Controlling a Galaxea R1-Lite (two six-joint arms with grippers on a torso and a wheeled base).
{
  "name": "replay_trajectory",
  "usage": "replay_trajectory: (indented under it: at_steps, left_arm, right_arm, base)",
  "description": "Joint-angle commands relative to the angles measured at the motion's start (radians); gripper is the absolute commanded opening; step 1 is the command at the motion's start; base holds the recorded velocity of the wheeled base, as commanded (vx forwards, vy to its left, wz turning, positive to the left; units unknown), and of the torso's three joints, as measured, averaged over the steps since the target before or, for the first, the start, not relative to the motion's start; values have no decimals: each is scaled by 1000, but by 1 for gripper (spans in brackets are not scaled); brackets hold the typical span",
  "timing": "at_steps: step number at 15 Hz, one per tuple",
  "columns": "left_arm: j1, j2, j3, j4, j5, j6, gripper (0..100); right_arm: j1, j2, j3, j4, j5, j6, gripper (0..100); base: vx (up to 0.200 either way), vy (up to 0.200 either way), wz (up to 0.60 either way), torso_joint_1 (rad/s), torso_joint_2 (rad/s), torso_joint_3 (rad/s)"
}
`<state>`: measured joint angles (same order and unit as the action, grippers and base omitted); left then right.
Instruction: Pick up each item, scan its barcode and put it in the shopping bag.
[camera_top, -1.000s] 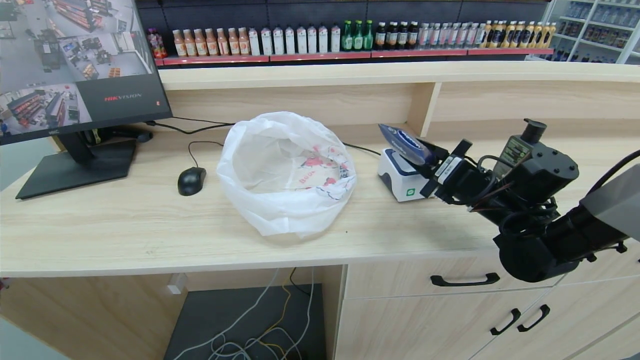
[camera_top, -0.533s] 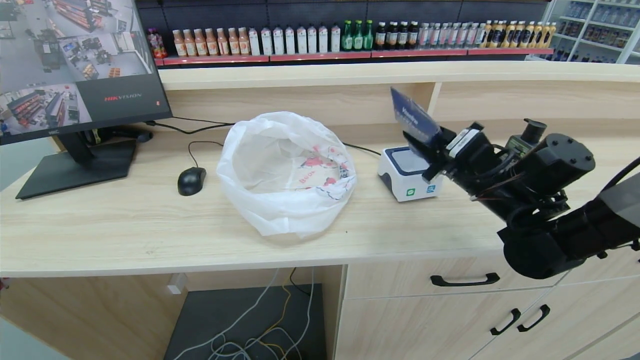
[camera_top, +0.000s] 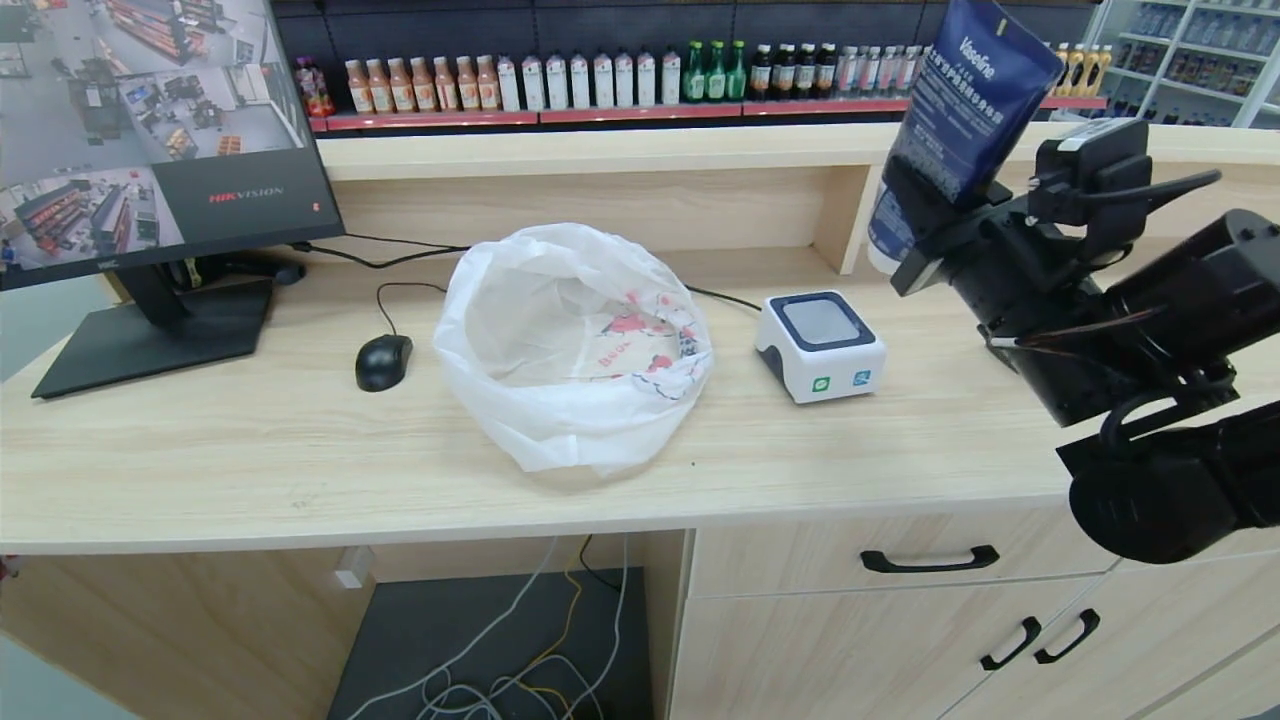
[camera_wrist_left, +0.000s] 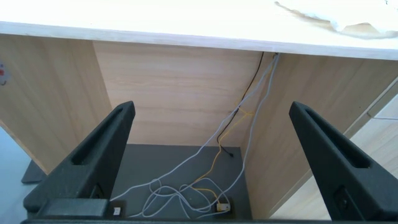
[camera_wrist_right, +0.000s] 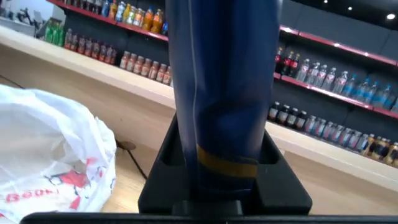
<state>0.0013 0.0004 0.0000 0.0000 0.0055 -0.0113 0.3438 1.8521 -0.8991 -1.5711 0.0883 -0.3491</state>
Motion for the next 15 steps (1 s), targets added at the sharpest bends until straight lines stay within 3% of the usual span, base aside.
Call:
replay_trajectory:
  at_steps: [1, 3, 6, 15]
  left_arm:
    - [0, 0, 0, 0, 1, -1, 100]
    - [0, 0, 0, 0, 1, -1, 100]
    - [0, 0, 0, 0, 1, -1, 100]
    - [0, 0, 0, 0, 1, -1, 100]
  right_arm:
    - [9, -28, 19, 0, -2, 13, 0]
    - [18, -70, 141, 0, -30, 144, 0]
    - [37, -76, 218, 0, -32, 222, 0]
    - [80, -90, 235, 0, -81, 248, 0]
  base:
    - [0, 0, 0, 0, 0, 0]
    - [0, 0, 0, 0, 0, 0]
    - [0, 0, 0, 0, 0, 0]
    - [0, 0, 0, 0, 0, 0]
